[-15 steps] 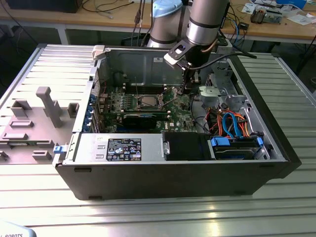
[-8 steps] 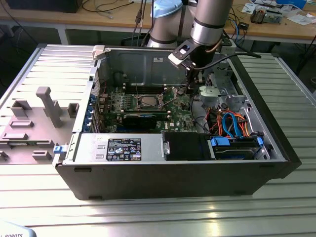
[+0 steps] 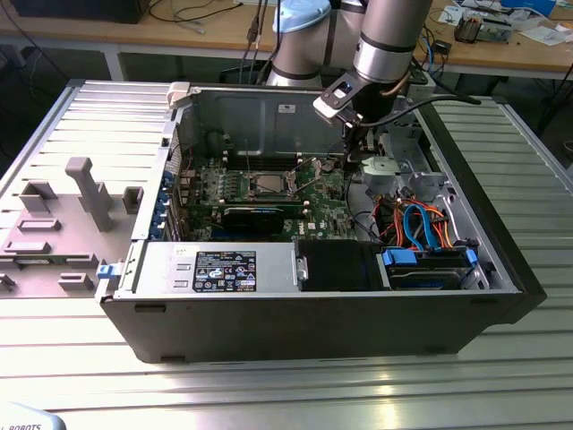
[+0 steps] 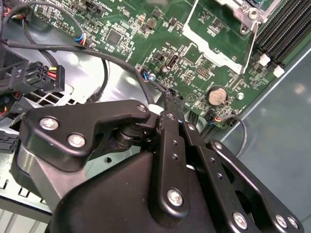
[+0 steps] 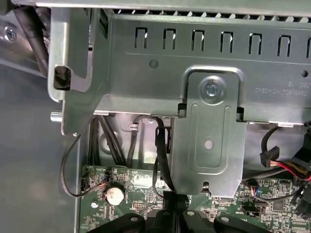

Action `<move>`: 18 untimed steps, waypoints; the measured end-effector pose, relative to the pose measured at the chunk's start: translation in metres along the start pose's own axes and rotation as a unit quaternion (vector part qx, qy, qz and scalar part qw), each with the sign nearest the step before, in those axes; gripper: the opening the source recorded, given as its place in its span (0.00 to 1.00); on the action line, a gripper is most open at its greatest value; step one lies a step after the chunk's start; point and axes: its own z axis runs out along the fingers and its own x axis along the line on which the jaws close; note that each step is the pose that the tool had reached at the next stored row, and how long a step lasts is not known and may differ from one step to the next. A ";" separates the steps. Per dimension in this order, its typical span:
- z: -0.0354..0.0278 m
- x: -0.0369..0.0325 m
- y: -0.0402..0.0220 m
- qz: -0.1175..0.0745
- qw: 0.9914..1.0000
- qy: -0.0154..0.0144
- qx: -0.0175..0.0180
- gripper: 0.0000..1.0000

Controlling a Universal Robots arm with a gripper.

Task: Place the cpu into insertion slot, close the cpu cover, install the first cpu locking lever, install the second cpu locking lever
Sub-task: 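Close the cpu cover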

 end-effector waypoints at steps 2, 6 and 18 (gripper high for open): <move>0.0007 0.0003 -0.0039 0.000 1.000 0.004 0.000 0.11; 0.0018 0.0010 -0.0163 0.000 1.000 0.018 -0.001 0.11; 0.0104 0.0027 -0.0414 -0.001 1.000 0.026 -0.002 0.11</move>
